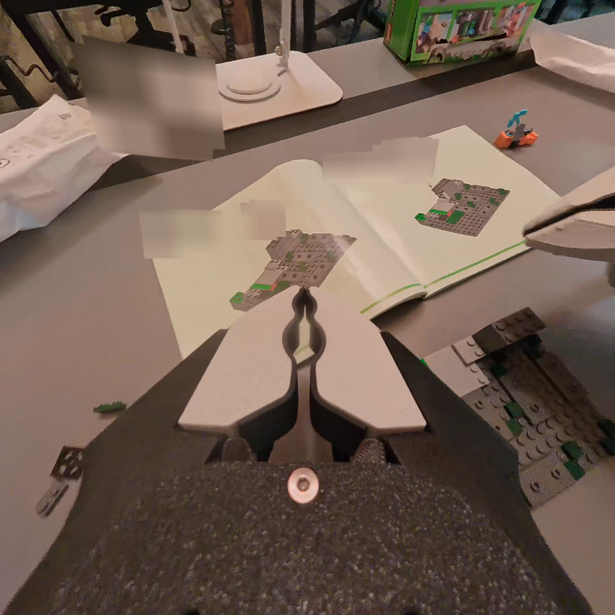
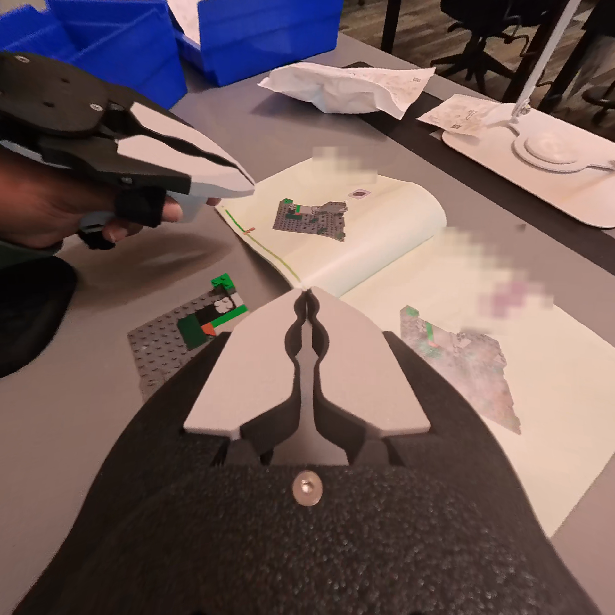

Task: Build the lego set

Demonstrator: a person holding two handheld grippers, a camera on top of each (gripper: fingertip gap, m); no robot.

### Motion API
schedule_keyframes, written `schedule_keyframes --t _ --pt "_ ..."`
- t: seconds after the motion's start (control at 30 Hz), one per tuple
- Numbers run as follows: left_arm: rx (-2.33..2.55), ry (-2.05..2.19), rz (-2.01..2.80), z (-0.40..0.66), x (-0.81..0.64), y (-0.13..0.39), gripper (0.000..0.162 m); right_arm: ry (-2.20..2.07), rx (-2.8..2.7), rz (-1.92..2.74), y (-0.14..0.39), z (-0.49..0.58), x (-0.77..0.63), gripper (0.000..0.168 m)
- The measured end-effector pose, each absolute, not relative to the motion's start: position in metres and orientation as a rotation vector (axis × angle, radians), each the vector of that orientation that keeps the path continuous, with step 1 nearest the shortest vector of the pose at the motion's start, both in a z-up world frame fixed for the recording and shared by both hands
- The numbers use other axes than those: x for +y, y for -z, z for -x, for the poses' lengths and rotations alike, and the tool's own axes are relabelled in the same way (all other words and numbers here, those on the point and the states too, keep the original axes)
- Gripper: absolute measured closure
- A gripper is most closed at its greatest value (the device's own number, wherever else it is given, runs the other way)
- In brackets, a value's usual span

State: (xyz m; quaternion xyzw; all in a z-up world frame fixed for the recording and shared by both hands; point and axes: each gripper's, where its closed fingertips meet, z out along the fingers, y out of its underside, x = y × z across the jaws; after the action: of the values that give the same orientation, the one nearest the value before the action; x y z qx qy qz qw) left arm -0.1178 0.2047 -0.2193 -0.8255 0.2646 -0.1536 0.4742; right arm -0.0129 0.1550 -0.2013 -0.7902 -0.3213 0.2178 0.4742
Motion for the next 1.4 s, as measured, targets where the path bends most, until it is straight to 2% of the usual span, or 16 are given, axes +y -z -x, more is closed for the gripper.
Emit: schedule_keyframes --t 0.63,0.8,0.97,1.4 --pt "0.931 0.510 1.932 -0.007 0.209 0.221 0.162 -0.256 -0.635 2.043 0.225 -0.099 0.189 0.164" --pt "0.963 0.475 1.973 -0.007 0.220 0.235 0.162 -0.143 -0.696 2.134 0.252 -0.111 0.192 0.162" --pt "1.016 0.354 2.006 0.009 0.229 0.253 0.162 -0.062 -0.811 2.170 0.270 -0.107 0.188 0.168" --pt "1.183 0.204 2.101 0.032 0.213 0.277 0.162 0.078 -0.978 2.182 0.277 -0.101 0.178 0.168"
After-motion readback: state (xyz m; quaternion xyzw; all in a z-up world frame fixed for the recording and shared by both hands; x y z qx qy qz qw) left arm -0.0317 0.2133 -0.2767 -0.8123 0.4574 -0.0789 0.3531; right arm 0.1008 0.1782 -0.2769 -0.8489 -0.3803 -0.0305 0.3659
